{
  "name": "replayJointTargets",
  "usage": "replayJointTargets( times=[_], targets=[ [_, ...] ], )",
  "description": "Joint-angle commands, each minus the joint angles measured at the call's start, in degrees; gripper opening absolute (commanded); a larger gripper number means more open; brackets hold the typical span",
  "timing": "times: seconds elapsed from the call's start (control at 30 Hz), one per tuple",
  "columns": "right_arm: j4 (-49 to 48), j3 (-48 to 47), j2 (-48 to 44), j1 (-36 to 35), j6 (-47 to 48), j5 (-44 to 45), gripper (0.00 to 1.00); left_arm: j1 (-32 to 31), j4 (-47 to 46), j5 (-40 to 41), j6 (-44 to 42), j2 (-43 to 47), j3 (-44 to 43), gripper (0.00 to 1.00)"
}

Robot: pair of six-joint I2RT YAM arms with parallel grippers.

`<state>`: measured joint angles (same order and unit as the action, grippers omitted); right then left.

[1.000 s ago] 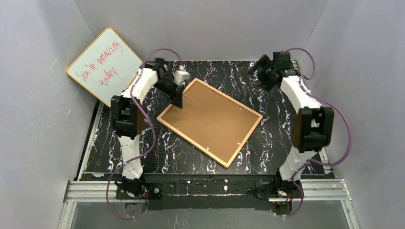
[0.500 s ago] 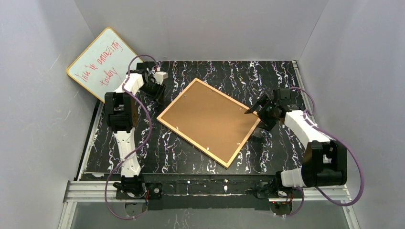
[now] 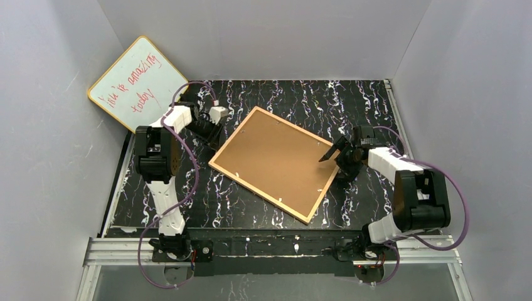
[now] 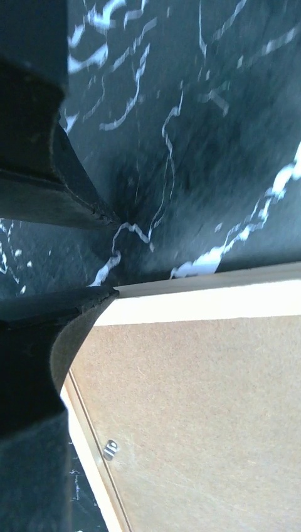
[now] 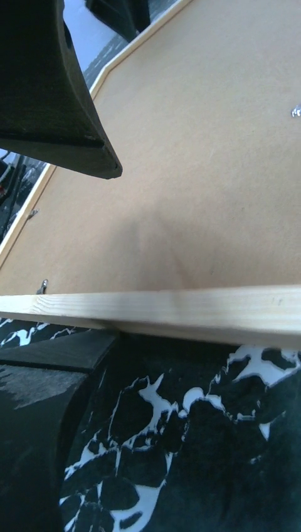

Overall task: Put the photo into the frame
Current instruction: Adjust the photo frame at the center of the board.

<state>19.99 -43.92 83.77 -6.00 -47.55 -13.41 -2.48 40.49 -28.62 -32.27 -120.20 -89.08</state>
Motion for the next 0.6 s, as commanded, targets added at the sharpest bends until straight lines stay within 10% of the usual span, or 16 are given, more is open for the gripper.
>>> replayJointTargets(
  times=[0.0,0.33,0.57],
  targets=[
    [-4.8,-2.8,3.8,1.0,1.2,1.1,0.99,-4.1,6.5,-0.6,-3.2,2.1,7.7,0.38],
    [-1.6,-20.2,15.9,7.1,4.0,2.7,0.99,-11.8,12.6,-5.5,-8.2,8.6,16.6,0.38],
    [1.7,-26.2,13.0,6.9,3.9,7.0,0.99,-5.3,19.4,-11.1,-9.5,7.9,9.1,0.38]
  ],
)
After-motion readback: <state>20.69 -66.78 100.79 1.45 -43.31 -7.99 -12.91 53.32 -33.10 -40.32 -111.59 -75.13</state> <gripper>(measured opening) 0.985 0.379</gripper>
